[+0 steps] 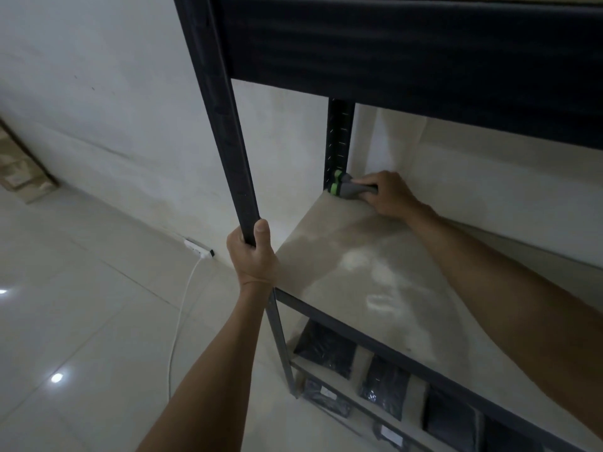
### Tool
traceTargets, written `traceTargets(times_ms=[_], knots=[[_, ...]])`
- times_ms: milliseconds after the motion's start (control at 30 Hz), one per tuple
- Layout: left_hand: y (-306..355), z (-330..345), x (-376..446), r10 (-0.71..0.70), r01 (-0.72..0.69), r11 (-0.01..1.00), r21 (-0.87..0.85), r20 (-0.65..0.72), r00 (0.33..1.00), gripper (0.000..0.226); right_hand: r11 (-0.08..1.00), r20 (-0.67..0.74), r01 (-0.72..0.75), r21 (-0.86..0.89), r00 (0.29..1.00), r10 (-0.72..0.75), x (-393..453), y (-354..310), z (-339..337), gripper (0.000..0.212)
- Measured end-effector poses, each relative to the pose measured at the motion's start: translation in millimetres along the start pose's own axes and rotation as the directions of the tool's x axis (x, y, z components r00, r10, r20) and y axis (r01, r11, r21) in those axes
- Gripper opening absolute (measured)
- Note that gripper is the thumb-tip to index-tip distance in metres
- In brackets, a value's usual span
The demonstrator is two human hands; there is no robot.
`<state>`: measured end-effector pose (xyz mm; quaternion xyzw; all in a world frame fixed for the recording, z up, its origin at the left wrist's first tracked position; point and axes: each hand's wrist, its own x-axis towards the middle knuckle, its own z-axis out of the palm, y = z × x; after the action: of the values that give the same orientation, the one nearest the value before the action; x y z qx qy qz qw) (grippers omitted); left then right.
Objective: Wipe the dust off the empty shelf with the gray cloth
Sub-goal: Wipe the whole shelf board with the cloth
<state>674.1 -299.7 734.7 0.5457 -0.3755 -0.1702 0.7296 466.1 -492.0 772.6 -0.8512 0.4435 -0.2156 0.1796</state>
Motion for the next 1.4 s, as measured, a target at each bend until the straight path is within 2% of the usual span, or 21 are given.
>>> traceTargets(times_ms=[100,200,333,367,433,500,567,667,733,900,967,1033,1100,1167,1233,1300,1400], knots=[[3,1,0,-0.001,0.001,1.0,-0.002,0.017,1.0,0.105,0.999,0.06,-0.014,0.04,0.998,0.012,-9,0,7,0.036],[5,1,-1,0.007,-0.007,1.0,0.0,0.031,0.999,0.104,0.993,0.206,-0.009,0.119,0.978,-0.016,-36,-5,1,0.041],[3,0,0,0.014,-0.014,1.0,0.001,0.016,1.0,0.101,0.984,0.463,0.05,0.171,0.877,-0.125,-64,-21,-21,0.035],[2,0,1,0.019,-0.019,1.0,0.007,0.01,1.0,0.102,0.978,0.468,0.055,0.202,0.872,-0.145,-60,-24,-26,0.034],[1,1,1,0.024,-0.023,0.999,0.042,-0.016,1.0,0.105,0.969,0.324,0.042,0.243,0.938,-0.122,-44,-21,-28,0.029],[0,0,0,0.025,-0.022,0.997,0.068,-0.039,0.999,0.11,0.98,0.148,0.042,0.192,0.986,-0.071,-30,-9,-19,0.024],[0,1,-2,0.023,-0.019,0.997,0.072,-0.045,0.999,0.112,0.989,0.095,0.016,0.146,0.995,-0.03,-31,4,-3,0.027],[2,2,-2,0.016,-0.013,0.998,0.056,-0.045,0.999,0.113,0.989,0.122,0.02,0.147,0.992,-0.039,-53,4,10,0.036],[4,2,-2,0.013,-0.011,0.999,0.041,-0.044,0.999,0.111,0.974,0.176,0.048,0.223,0.98,-0.089,-77,-5,11,0.034],[6,2,-3,0.007,-0.005,1.0,0.03,-0.043,0.999,0.108,0.936,0.389,0.066,0.345,0.898,-0.207,-130,-36,-10,0.037],[7,2,-3,0.006,-0.004,0.999,0.038,-0.05,0.999,0.098,0.93,0.328,0.083,0.358,0.921,-0.209,-118,-41,-21,0.032],[8,3,-2,-0.003,0.008,0.998,0.068,-0.071,0.997,0.077,0.94,0.191,0.038,0.338,0.976,-0.108,-93,-37,-26,0.031],[7,3,-3,-0.013,0.019,0.998,0.065,-0.087,0.996,0.073,0.964,0.12,-0.019,0.264,0.993,-0.014,-72,-26,-23,0.035],[6,3,-4,0.003,0.002,0.999,0.053,-0.087,0.996,0.087,0.982,0.133,-0.033,0.186,0.991,0.008,-69,-16,-12,0.034],[5,3,-4,0.014,-0.012,0.999,0.03,-0.065,0.998,0.101,0.982,0.142,0.028,0.187,0.988,-0.055,-82,-14,-2,0.034],[6,4,-4,0.014,-0.013,1.0,0.013,-0.064,0.998,0.101,0.966,0.176,0.078,0.246,0.977,-0.123,-102,-15,3,0.036],[5,3,-3,0.005,-0.004,1.0,0.012,-0.047,0.999,0.096,0.964,0.268,0.107,0.242,0.948,-0.172,-135,-16,5,0.039]])
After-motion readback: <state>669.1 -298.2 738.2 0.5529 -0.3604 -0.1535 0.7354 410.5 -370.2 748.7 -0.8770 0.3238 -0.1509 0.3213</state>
